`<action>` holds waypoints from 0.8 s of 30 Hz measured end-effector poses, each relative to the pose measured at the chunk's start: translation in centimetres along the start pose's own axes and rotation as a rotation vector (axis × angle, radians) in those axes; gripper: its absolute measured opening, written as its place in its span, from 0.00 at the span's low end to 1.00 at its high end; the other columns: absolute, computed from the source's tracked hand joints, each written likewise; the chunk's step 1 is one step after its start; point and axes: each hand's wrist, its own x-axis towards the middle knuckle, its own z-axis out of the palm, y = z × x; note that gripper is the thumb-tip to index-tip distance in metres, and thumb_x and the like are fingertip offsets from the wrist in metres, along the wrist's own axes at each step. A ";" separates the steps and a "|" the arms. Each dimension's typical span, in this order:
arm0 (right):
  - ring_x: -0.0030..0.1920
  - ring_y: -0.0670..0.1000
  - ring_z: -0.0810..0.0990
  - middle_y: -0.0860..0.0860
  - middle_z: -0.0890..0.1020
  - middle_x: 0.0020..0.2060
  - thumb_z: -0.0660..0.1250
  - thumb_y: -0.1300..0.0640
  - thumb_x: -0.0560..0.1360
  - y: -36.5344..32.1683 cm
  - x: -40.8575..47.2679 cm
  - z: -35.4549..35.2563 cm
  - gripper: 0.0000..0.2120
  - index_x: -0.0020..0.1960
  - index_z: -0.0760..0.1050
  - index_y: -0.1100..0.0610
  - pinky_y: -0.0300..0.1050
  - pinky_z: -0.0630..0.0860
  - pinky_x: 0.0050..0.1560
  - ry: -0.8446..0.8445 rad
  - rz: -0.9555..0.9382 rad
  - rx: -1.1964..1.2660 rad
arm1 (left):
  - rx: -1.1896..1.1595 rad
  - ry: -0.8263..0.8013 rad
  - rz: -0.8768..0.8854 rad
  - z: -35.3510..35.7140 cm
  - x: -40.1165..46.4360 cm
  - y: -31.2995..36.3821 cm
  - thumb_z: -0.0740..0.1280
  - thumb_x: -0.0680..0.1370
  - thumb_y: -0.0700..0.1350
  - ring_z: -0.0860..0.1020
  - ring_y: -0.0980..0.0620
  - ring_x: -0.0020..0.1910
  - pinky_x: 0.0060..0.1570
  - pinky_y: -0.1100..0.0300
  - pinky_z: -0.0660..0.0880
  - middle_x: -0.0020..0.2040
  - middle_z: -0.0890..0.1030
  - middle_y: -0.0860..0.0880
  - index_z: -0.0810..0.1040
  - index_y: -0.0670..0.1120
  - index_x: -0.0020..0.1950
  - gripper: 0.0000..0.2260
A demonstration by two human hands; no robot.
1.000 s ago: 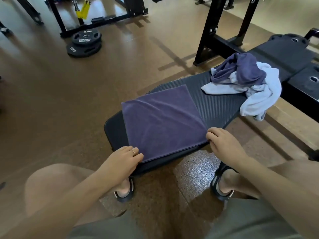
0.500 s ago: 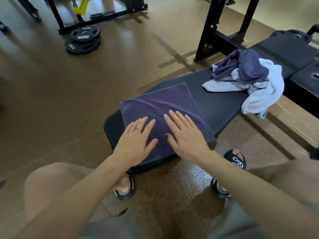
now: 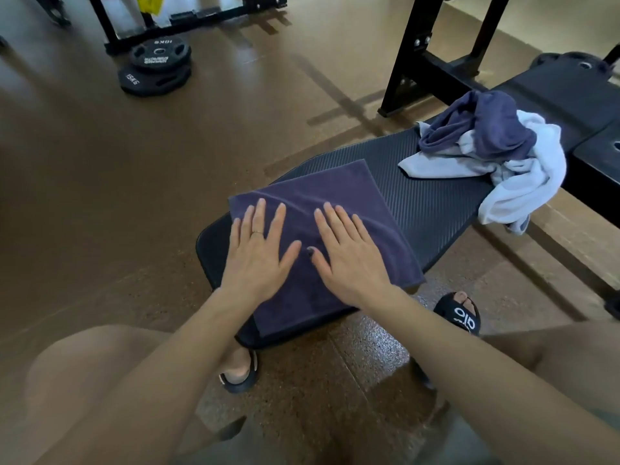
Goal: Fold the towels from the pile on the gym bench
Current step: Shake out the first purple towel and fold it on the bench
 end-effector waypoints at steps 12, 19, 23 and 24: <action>0.82 0.52 0.47 0.53 0.51 0.82 0.44 0.41 0.84 1.1 6.7 1.2 0.33 0.83 0.47 0.57 0.52 0.43 0.82 0.023 0.127 0.032 | -0.008 -0.038 -0.220 4.4 2.3 -2.7 0.44 0.82 0.67 0.40 0.45 0.82 0.81 0.47 0.42 0.83 0.41 0.43 0.44 0.50 0.84 0.35; 0.82 0.49 0.42 0.49 0.46 0.83 0.43 0.41 0.85 3.5 11.6 3.1 0.31 0.83 0.44 0.52 0.51 0.40 0.81 -0.191 0.049 -0.001 | 0.018 -0.041 -0.231 4.9 2.3 -3.0 0.43 0.81 0.68 0.40 0.46 0.82 0.81 0.47 0.43 0.83 0.41 0.44 0.44 0.51 0.84 0.35; 0.82 0.50 0.43 0.50 0.46 0.83 0.45 0.42 0.85 6.2 11.9 2.3 0.31 0.83 0.45 0.55 0.50 0.41 0.81 -0.091 0.139 0.044 | 0.003 -0.039 -0.236 4.8 2.3 -2.8 0.43 0.81 0.68 0.39 0.46 0.82 0.81 0.47 0.43 0.83 0.41 0.45 0.44 0.51 0.84 0.35; 0.82 0.50 0.42 0.51 0.46 0.83 0.45 0.42 0.85 6.9 12.0 2.3 0.31 0.83 0.44 0.55 0.49 0.40 0.81 -0.105 0.158 0.030 | 0.006 -0.041 -0.237 4.7 2.3 -2.8 0.42 0.81 0.68 0.39 0.46 0.82 0.81 0.47 0.43 0.83 0.41 0.44 0.43 0.51 0.84 0.35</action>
